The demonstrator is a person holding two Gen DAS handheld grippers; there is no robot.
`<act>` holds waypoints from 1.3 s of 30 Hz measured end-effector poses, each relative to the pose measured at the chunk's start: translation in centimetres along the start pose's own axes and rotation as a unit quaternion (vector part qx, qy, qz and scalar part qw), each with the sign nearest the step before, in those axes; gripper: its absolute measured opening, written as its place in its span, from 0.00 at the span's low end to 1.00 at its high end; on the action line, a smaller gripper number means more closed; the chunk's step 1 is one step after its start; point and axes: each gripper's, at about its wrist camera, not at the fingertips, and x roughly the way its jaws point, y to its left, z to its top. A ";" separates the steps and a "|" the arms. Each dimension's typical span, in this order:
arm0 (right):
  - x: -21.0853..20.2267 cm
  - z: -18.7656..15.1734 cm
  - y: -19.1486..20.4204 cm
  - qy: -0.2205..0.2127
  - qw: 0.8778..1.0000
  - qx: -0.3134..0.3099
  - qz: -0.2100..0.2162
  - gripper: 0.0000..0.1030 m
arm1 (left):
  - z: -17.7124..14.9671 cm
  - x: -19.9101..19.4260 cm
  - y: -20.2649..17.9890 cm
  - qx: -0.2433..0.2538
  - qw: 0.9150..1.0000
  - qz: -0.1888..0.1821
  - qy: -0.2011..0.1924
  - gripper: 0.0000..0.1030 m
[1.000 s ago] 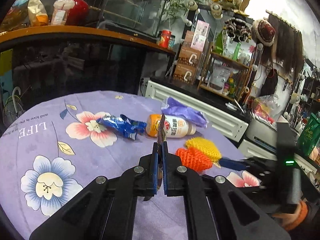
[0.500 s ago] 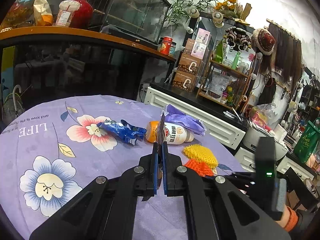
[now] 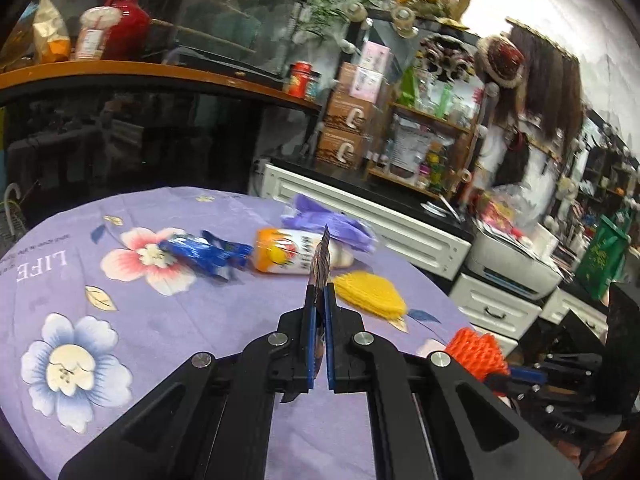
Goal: Collect trash
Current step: 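Drop the orange foam net into the bin with the right tool while the left tool drops the snack bag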
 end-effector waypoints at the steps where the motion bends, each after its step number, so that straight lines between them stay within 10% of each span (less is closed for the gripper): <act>1: -0.7 -0.5 -0.7 -0.002 1.000 0.006 -0.005 0.11 | -0.1 0.0 -0.6 0.002 1.000 -0.005 0.002 0.04; 14: -5.4 -7.6 -12.8 0.001 0.988 0.117 -0.104 0.11 | -1.7 1.1 -12.4 0.046 0.991 -0.117 0.040 0.04; 34: 5.5 -19.4 -24.6 0.109 0.948 0.235 -0.186 0.13 | -6.1 7.0 -24.8 0.093 0.966 -0.203 0.129 0.04; 39: 4.9 -20.1 -25.0 0.105 0.943 0.239 -0.207 0.51 | -7.7 8.6 -26.5 0.107 0.961 -0.202 0.153 0.04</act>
